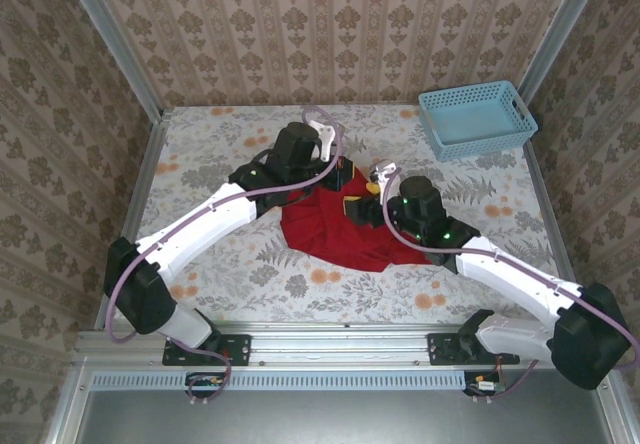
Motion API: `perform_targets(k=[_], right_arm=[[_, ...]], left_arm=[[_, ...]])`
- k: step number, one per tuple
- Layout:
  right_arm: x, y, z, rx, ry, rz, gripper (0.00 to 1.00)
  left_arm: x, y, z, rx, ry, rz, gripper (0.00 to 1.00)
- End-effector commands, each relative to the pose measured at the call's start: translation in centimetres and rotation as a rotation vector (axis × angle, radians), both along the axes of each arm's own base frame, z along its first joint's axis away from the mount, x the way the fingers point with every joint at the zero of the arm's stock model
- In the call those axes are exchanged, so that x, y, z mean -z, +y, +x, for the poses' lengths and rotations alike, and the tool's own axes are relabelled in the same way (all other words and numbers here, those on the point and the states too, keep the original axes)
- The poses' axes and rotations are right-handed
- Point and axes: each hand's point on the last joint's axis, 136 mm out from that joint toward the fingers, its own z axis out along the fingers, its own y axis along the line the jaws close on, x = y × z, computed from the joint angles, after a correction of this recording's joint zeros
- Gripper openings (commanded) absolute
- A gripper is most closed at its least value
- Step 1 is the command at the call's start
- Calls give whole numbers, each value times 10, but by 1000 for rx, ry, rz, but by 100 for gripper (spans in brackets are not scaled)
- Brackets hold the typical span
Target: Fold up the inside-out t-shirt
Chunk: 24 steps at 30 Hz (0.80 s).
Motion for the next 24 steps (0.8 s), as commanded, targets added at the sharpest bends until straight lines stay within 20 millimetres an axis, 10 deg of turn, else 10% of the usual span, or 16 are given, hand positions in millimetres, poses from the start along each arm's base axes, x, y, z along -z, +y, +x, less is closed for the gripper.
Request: perform_targets(k=[1,9,13,20,24], right_arm=[[-11,-1,18,55,-90,-22,67],[-8,3,14,27,-74,-39,19],[-7,-2,3,18,-57,-41,1],[-8,-42,-16,138,-9,-32,0],[0,-93,-21,308,79,-5,0]], left_arm=[[-10,1,-6,-4,-3,-31,0],[-8,8,1,-46,-2,15,0],[-10,18,11,-88,15,26,19],[4,84,26,-251,-3,18,58],[58,142,30,-375,102,84,65]])
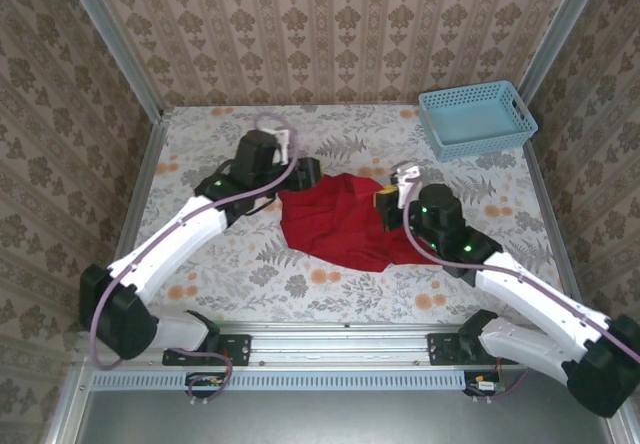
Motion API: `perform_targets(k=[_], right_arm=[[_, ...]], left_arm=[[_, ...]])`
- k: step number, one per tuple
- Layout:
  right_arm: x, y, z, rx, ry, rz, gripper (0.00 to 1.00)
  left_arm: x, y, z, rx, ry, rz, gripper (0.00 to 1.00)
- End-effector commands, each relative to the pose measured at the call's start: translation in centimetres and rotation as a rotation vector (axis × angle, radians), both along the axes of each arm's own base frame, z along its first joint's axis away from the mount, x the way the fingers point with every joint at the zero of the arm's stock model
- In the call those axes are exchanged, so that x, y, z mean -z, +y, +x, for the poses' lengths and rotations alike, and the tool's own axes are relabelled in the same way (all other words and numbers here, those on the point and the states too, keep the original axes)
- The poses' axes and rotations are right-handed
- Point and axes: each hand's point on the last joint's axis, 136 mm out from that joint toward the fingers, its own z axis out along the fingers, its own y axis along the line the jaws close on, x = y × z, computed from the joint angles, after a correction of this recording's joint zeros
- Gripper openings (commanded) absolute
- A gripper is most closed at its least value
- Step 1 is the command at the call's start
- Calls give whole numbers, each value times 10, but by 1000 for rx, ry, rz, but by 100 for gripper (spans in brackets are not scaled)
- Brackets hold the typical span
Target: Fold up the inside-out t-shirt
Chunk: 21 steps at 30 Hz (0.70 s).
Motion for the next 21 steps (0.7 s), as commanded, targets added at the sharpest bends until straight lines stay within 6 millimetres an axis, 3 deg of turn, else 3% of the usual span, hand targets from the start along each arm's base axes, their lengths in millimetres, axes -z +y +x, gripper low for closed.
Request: perform_targets(k=[1,4,7,9,13,16,21], right_arm=[[27,-50,-5,196,138,21,0],[42,-77,-13,297,200,62,0],[53,-94,-22,368,215,75,0],[55,-105,-27,417,214,81,0],[53,-141,-37,589,222,62,0],[43,-161,-44,663,200,48,0],[45,-164,-45,665,213,55,0]], left_arm=[[44,40,3,-103,93,50,66],[93,62,-1,-148,202,122,67],[129,66,-2,-150,278,190,69],[144,72,8,-171,309,183,69],[164,65,23,-171,341,180,69],[167,61,37,-184,338,165,69],[170,39,55,-142,349,114,66]])
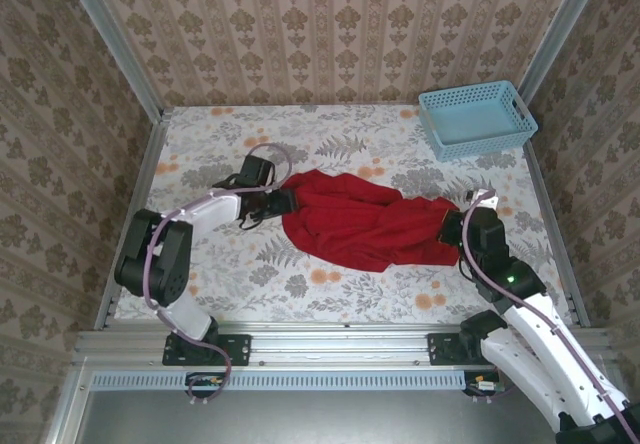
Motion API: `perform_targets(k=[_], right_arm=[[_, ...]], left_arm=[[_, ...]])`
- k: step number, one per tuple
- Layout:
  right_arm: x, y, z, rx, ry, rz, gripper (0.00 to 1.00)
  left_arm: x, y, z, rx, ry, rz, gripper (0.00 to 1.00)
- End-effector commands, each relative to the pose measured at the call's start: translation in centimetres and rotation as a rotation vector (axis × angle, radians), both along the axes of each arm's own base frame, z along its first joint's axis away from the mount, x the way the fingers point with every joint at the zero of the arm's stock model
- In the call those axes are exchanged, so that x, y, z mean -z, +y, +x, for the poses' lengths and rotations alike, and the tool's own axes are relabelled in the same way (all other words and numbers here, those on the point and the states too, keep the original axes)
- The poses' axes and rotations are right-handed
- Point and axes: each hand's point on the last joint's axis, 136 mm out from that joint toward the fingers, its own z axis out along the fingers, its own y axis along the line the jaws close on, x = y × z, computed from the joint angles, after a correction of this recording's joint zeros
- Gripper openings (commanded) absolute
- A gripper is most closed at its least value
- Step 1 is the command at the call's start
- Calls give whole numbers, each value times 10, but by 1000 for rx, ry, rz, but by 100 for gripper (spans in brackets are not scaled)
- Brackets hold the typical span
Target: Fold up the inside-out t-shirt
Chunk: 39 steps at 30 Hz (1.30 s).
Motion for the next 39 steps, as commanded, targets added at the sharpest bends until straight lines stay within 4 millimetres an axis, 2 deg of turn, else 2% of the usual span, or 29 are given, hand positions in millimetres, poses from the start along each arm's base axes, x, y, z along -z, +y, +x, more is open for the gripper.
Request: perform_targets(k=[1,3,6,10,16,20,23,24,26,32,35,39], right_arm=[[-7,-10,-3,55,3,-4,0],[-5,-12,-4,67,7,-6,0],[-6,-17,-4,86,6,-14,0],[-11,-23,-3,104,4,-23,0],[-20,-28,0,121,3,-25,0],[-30,-40,-2,163,1,-42,0],[-38,-51,-7,192,15,-65,0],[-41,-54,-8,197,14,-69,0],[-47,-57,-7,198,9,-67,0],[-68,-53,-5,165,-33,-19,0],[-92,-52,-6,147,-82,-10,0],[-140,-45,-12,94,-195,0,0]], left_arm=[[-12,-19,23,9,-30,-73,62],[-3,-19,24,-12,7,-59,55],[10,-14,22,-44,41,-37,52],[23,-17,23,-29,71,-15,46],[30,-22,30,1,81,47,35],[29,-10,32,-12,79,123,16],[22,13,32,-58,52,138,1],[19,23,31,-79,41,136,0],[9,40,29,-114,7,114,0],[-44,84,17,-207,-139,33,0],[-91,98,11,-226,-238,-75,0],[-183,103,-9,-185,-462,-153,0]])
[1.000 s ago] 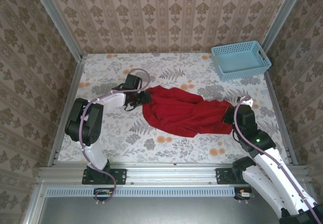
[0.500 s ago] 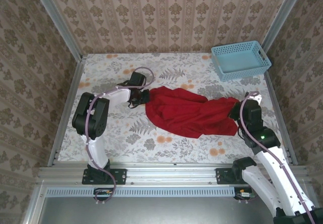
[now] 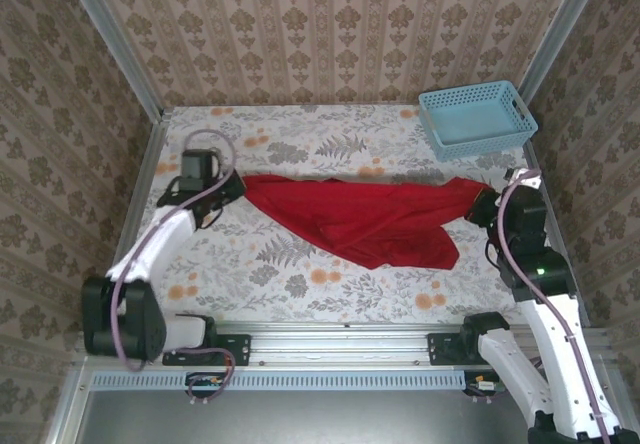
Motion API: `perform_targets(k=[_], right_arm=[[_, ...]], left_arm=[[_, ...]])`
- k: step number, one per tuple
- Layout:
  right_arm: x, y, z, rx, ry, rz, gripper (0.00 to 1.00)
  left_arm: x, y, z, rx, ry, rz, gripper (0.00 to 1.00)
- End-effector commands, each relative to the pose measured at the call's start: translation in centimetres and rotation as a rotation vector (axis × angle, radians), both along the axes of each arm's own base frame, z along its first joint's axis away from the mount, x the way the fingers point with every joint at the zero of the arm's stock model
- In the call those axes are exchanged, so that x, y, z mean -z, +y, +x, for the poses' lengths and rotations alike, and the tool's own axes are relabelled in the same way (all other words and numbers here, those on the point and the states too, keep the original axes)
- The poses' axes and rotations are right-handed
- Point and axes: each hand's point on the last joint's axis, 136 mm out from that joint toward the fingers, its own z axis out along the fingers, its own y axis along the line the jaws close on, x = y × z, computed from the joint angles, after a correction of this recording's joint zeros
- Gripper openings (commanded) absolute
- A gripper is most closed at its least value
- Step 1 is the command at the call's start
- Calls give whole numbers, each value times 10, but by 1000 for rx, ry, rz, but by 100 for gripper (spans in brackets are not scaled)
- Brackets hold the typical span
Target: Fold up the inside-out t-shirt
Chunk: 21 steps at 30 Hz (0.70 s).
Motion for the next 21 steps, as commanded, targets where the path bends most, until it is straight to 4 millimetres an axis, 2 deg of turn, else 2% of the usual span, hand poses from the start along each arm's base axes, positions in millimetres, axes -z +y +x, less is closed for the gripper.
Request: perform_targets(k=[1,3,4,5,6,8,9,11,13,15,17,19,21], right_arm=[[-55,3,-9,-41,-142,-14,0],[-64,10,-10,-77,-171,12,0],[-62,15,-8,-99,-169,29,0],[-57,20,-5,-121,-161,47,0],[-48,24,-1,-138,-141,69,0],[-24,29,8,-147,-88,109,0],[-7,31,12,-146,-44,125,0],[8,33,20,-147,-15,141,0],[19,36,24,-154,15,155,0],[16,43,27,-190,11,169,0],[9,52,30,-239,-3,190,0],[3,62,34,-286,-9,208,0],[2,71,38,-322,0,213,0]], left_arm=[[-79,0,-18,61,-218,-15,0],[-107,-3,-28,87,-303,-34,0],[-112,-9,-29,120,-320,-51,0],[-109,-14,-26,148,-313,-61,1],[-98,-18,-20,162,-272,-66,1],[-59,-23,-4,171,-130,-64,1],[-32,-25,5,178,-35,-57,1],[21,-24,17,162,132,-24,6],[66,-15,25,117,274,46,17],[90,-1,24,68,362,148,25],[94,6,20,34,369,228,35],[81,7,12,2,329,306,48],[64,-2,-1,-1,272,379,55]])
